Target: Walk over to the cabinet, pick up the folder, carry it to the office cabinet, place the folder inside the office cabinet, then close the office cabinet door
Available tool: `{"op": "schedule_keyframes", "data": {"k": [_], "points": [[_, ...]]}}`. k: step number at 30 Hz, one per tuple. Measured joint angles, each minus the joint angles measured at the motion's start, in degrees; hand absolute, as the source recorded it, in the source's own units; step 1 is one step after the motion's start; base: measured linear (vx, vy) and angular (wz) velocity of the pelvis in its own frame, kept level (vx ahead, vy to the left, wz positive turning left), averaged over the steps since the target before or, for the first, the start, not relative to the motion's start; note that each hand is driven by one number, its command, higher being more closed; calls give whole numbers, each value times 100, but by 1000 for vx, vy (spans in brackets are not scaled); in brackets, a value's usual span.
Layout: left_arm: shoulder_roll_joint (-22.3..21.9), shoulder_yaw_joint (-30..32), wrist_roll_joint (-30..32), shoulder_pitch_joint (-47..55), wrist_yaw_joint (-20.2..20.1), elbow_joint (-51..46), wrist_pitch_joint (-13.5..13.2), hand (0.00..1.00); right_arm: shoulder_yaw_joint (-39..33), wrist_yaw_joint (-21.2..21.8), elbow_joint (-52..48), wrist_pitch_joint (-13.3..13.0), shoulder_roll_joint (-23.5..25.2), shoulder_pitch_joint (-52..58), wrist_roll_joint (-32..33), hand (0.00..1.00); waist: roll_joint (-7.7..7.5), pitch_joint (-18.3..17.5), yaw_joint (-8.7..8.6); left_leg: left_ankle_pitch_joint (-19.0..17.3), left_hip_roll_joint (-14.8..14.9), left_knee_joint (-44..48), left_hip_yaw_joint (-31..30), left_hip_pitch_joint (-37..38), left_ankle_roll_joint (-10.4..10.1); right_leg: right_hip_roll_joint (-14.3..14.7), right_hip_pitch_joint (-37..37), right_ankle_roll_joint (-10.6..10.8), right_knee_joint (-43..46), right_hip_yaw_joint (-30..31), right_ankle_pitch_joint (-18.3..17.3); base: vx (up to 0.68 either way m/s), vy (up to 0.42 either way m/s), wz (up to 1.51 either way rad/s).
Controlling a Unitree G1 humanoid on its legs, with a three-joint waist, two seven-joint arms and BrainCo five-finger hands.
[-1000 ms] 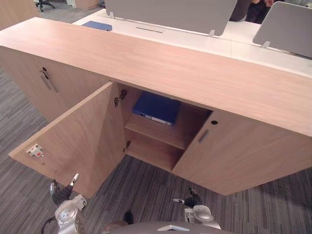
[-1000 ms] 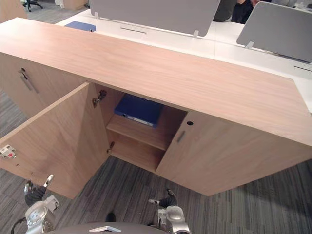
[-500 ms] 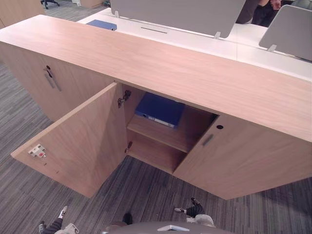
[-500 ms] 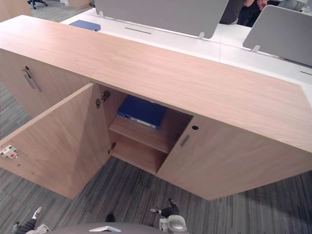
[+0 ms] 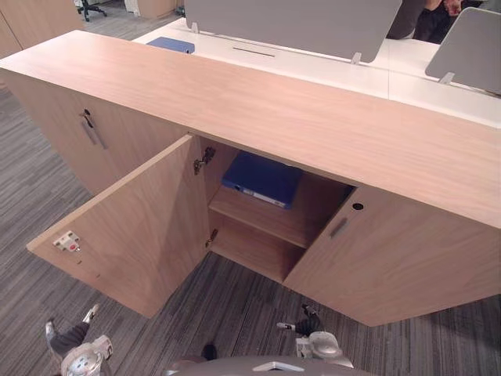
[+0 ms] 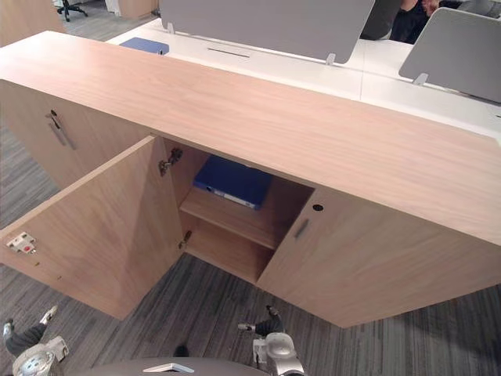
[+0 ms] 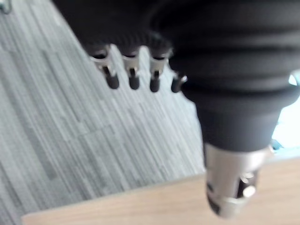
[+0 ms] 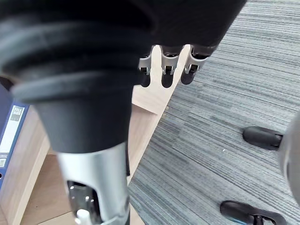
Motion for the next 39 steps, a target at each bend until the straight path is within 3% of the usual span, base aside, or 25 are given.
{"op": "schedule_keyframes", "data": {"k": [8,12,14,15,17,18,19,23,26,35,39], "points": [[-58,-492,500,-12,13,-598,29,0,-11,0,-9,1,2,75,-5,0,-59,-23,-70,-59,5,2,60,-24,12,10,-29,35,-29,53,-42,12,-13,-3],[37,-434,599,23,-1,-664,69,0,-56,1,-13,1,-7,37,-6,0,-25,-17,28,-53,-29,8,49,-14,27,-10,-24,69,-45,35,-15,127,-3,4],[610,348,733,90,-186,-784,142,0,-129,10,-19,3,-37,37,-7,0,-102,-63,41,-86,1,43,61,19,-21,-22,3,67,-47,40,-10,109,-11,-3],[1337,990,504,42,-418,-862,140,0,-128,76,-61,-2,-64,8,6,0,-102,-75,47,-105,55,45,76,37,-44,18,3,66,-37,55,-9,100,-48,0],[2722,1328,321,24,-545,-871,120,0,-117,118,-165,1,-116,106,56,0,-138,-112,201,-158,136,44,94,69,-63,89,11,23,-10,104,17,76,-50,-2],[3167,1335,322,-4,-592,-871,63,0,-109,122,-178,1,-223,124,67,0,-77,-145,282,-158,172,45,112,88,-63,144,4,-74,4,168,80,39,-26,-5],[3291,1365,323,-24,-621,-874,37,0,-112,123,-180,1,-243,128,71,0,-27,-171,300,-157,178,45,120,90,-63,151,-2,-109,11,186,105,14,-5,-4],[3087,1296,341,-202,-681,-856,19,0,-87,180,-177,0,-192,71,80,0,131,-232,314,-154,140,39,163,83,-59,133,-31,-143,11,191,128,-38,2,-7],[2931,1281,340,-341,-768,-856,19,0,-85,289,-175,4,-232,140,74,0,64,-276,332,-106,163,5,198,59,-18,154,-90,-139,12,205,124,-146,-56,-14],[2885,1256,320,-646,-795,-870,12,0,-127,300,-180,44,-295,329,57,0,73,-265,293,28,197,0,93,-115,-89,175,-207,-100,14,148,-27,-139,-42,5],[2654,1230,313,-568,-891,-918,12,0,-176,304,-215,126,-336,341,56,0,73,-265,313,28,201,1,82,-155,-90,185,-206,-97,-41,156,-29,-4,-15,5]]}}
